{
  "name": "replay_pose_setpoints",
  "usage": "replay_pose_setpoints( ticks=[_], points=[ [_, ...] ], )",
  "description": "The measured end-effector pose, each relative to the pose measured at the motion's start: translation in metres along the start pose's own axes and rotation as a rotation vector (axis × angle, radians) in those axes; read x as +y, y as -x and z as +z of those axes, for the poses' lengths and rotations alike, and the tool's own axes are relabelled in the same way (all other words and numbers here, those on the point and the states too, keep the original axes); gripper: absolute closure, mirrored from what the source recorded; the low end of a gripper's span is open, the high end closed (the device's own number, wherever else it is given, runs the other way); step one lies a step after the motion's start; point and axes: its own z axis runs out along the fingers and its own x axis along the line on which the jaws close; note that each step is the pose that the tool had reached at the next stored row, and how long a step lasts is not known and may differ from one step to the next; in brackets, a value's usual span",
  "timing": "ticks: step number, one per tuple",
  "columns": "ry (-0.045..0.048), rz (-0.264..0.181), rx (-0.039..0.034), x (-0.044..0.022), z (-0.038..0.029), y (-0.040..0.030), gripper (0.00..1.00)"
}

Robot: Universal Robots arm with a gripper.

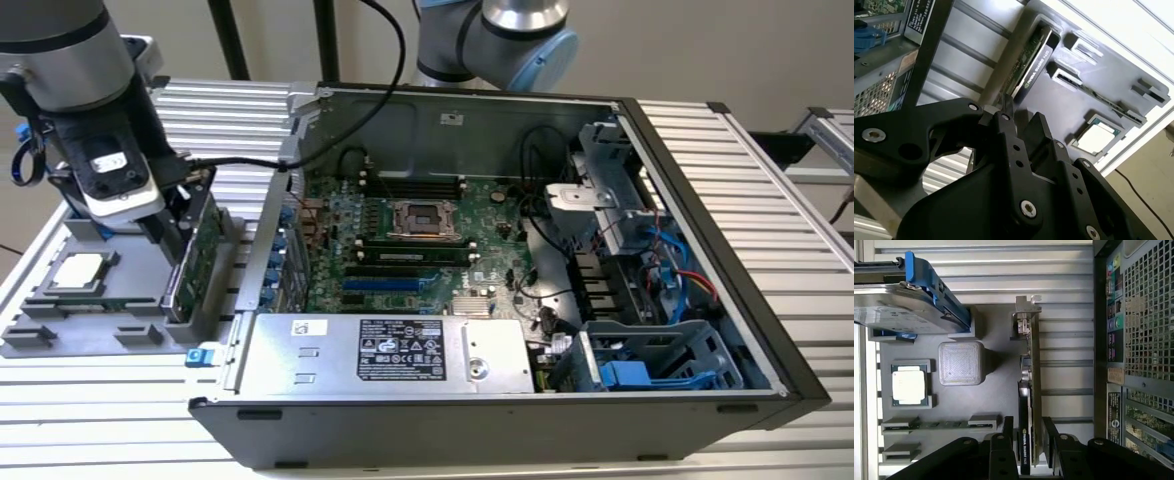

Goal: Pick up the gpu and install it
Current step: 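Pick up the gpu and move the gpu toward the slot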

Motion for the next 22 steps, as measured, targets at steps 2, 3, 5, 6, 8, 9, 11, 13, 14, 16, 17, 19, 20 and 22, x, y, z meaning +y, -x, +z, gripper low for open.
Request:
replay_pose_setpoints(
  ticks=[2,3,5,6,8,9,11,13,14,16,17,19,20,22],
  points=[
    [0.0,0.0,0.0001,-0.0001,0.0024,0.0,0.0],
    [0.0,0.0,0.0,-0.0002,0.0037,0.0,0.0],
    [0.0,0.0,0.0,-0.0003,0.0065,0.0,0.0],
    [0.0001,0.0,0.0,-0.0004,0.008,0.0,0.0],
    [0.0,0.0,0.0,-0.0005,0.0107,0.0,0.0],
    [0.0,0.0,0.0001,-0.0006,0.012,0.0,0.0],
    [0.0,0.0,0.0,-0.0008,0.0146,0.0001,0.0],
    [0.0001,0.0,0.0,-0.0008,0.0168,0.0001,0.0],
    [0.0,0.0,0.0,-0.0009,0.0177,0.0001,0.0],
    [-0.0002,0.0,0.0002,-0.001,0.0185,0.0,0.0],
    [-0.0002,0.0,0.0003,-0.001,0.0185,0.0,0.0],
    [-0.0001,0.0,0.0002,-0.001,0.0186,0.0,0.0],
    [0.0,0.0,0.0001,-0.001,0.0187,0.0,0.0],
    [0.0001,0.0,-0.0001,-0.001,0.0192,0.0,0.0]
  ],
)
